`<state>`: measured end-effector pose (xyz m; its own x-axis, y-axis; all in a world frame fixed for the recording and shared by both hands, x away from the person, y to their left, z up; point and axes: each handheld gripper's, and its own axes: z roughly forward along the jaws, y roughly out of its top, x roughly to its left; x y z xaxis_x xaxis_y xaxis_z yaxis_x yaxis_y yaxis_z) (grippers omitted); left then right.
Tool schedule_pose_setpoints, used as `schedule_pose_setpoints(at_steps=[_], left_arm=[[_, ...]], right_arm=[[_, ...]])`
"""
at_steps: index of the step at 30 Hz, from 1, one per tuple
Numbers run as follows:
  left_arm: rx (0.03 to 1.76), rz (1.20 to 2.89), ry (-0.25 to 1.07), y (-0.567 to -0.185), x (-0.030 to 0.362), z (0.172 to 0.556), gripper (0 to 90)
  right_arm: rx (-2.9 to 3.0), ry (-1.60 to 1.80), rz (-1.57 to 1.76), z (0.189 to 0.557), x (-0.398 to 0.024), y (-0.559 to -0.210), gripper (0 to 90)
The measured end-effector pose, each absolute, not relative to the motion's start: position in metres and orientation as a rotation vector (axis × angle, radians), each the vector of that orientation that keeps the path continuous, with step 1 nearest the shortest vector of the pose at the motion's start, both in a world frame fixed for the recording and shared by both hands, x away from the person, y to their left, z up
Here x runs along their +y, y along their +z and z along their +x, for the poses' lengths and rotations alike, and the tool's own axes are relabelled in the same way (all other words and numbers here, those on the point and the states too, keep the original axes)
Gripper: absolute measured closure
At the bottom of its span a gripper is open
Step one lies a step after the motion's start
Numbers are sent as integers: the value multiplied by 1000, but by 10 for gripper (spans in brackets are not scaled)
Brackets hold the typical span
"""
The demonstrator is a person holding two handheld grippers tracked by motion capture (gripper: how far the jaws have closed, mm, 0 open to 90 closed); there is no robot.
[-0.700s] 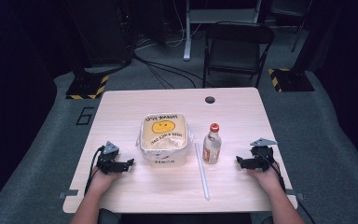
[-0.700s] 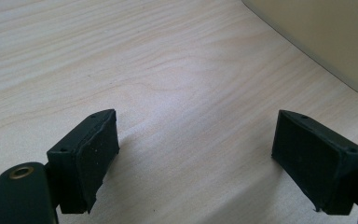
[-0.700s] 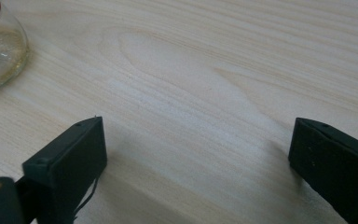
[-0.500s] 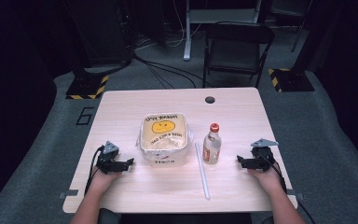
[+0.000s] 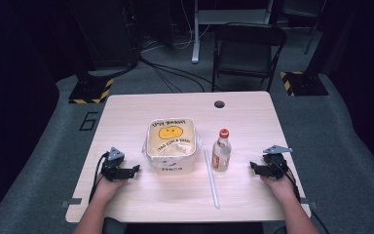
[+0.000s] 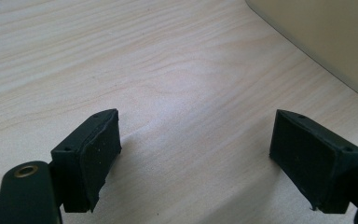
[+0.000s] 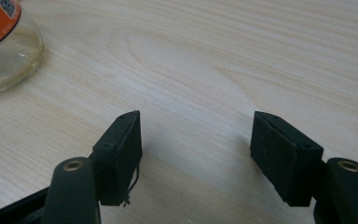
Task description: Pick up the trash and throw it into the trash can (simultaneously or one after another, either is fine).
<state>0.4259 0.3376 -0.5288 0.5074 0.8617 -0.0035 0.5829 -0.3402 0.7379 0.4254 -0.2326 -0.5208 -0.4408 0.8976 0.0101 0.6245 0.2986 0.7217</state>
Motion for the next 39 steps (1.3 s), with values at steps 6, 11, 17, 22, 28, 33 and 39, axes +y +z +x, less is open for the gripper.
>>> schedule_pose_setpoints(at_steps=[6,11,17,22,28,33,39], left_arm=[[1180,2050,512,-529,337,425,160],[1181,2044,517,-530,337,425,160],[1182,2044,516,-530,337,425,160],[1181,2046,516,-530,337,425,159],[1180,2046,516,-530,337,426,159],[1177,2048,514,-530,337,426,159],[1176,2048,514,-530,337,426,159]], right_arm=[[2187,958,1377,425,-232,-518,405],[2145,1009,1370,420,-231,-506,419],[2138,1067,1310,410,-226,-492,427],[2152,1092,1275,407,-220,-482,420],[2191,1098,1244,406,-212,-473,420],[2204,1123,1238,407,-210,-465,421],[2212,1159,1219,406,-206,-455,421]])
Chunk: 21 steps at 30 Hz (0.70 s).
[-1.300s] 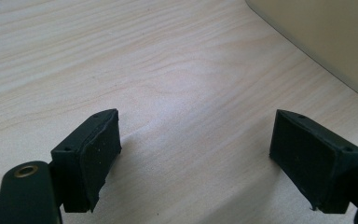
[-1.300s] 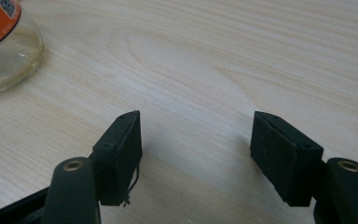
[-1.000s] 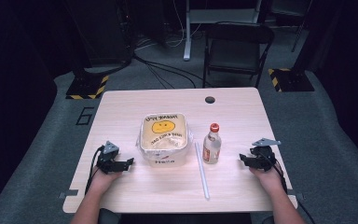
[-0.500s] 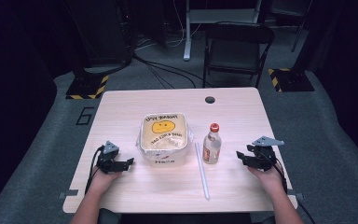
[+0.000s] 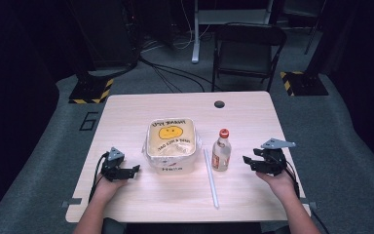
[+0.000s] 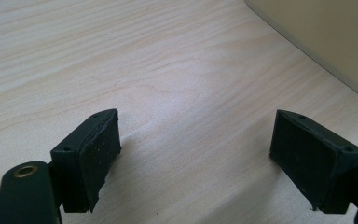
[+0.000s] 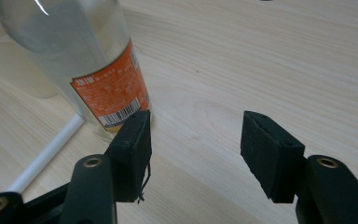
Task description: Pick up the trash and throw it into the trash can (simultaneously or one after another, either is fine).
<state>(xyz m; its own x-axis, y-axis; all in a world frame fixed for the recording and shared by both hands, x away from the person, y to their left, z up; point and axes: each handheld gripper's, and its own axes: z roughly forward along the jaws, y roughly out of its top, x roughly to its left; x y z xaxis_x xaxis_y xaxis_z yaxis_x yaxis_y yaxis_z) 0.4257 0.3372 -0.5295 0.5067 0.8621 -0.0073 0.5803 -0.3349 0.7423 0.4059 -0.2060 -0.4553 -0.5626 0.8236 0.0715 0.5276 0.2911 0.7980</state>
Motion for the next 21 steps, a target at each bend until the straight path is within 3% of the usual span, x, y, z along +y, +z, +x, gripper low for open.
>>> schedule_pose_setpoints(at_steps=[21], left_arm=[[1173,2049,512,-530,337,426,159]], right_arm=[[2250,1276,1088,407,-185,-404,409]])
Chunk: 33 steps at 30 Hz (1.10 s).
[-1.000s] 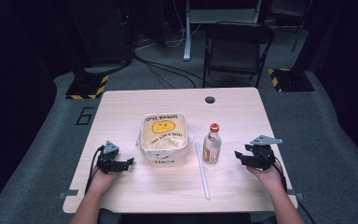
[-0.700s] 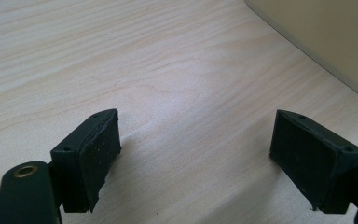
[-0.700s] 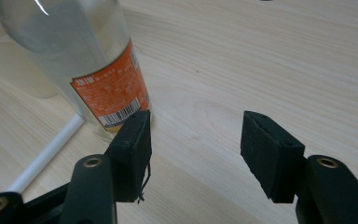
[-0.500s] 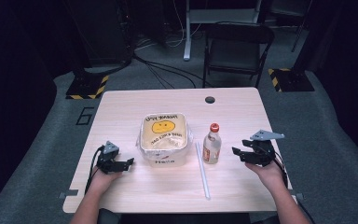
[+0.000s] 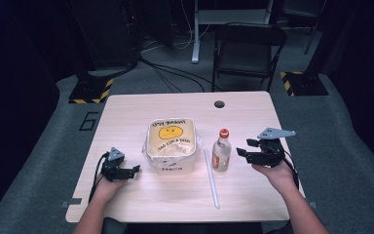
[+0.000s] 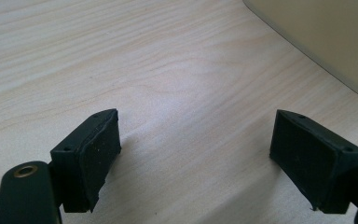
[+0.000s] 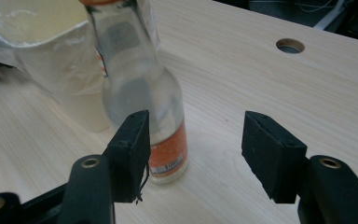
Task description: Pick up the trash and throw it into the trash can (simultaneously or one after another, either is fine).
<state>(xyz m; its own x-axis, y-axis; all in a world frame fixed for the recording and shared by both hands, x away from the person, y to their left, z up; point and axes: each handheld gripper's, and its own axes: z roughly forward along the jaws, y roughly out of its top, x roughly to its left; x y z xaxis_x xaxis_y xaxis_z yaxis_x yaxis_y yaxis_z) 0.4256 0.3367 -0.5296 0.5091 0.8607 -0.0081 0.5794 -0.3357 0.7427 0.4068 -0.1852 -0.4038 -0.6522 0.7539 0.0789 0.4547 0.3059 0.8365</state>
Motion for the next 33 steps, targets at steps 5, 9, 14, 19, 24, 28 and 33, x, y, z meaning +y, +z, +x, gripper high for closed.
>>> schedule_pose_setpoints(at_steps=[5,9,14,19,24,28,33], left_arm=[[1171,2054,508,-529,337,426,159],[1170,2055,508,-529,337,426,159],[1170,2050,511,-530,337,426,158],[1170,2049,511,-530,337,426,159],[1168,2048,509,-530,337,426,158],[1161,2053,509,-530,337,426,159],[1161,2053,508,-530,337,426,158]], right_arm=[[2260,1302,1070,406,-180,-396,408],[2270,1304,1045,404,-177,-391,407],[2280,1313,1017,403,-172,-383,407],[2286,1329,993,406,-166,-378,406],[2309,1325,980,410,-158,-378,407],[2316,1320,974,414,-151,-379,411],[2318,1329,968,418,-144,-379,421]])
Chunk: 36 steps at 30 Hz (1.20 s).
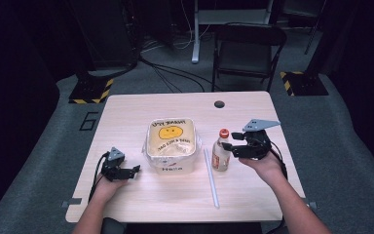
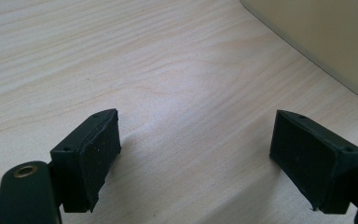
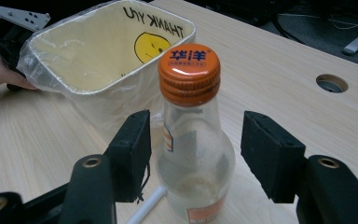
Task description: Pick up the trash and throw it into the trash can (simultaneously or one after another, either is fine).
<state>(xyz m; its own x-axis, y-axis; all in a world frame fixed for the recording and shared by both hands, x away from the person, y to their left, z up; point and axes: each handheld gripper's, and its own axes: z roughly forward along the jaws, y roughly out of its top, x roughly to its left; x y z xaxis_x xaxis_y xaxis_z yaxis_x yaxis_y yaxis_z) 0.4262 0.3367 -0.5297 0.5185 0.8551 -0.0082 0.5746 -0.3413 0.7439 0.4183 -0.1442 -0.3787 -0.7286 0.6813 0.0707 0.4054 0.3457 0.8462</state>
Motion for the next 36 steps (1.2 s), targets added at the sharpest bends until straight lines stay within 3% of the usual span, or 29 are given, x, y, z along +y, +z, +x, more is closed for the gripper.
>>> schedule_pose_setpoints(at_steps=[14,27,36], left_arm=[[1156,2056,503,-530,337,426,158],[1153,2057,503,-530,337,426,158],[1155,2054,503,-530,337,426,158]], right_arm=[[2326,1317,936,426,-129,-377,468],[2298,1308,928,428,-126,-372,593],[2313,1272,894,429,-124,-369,609]])
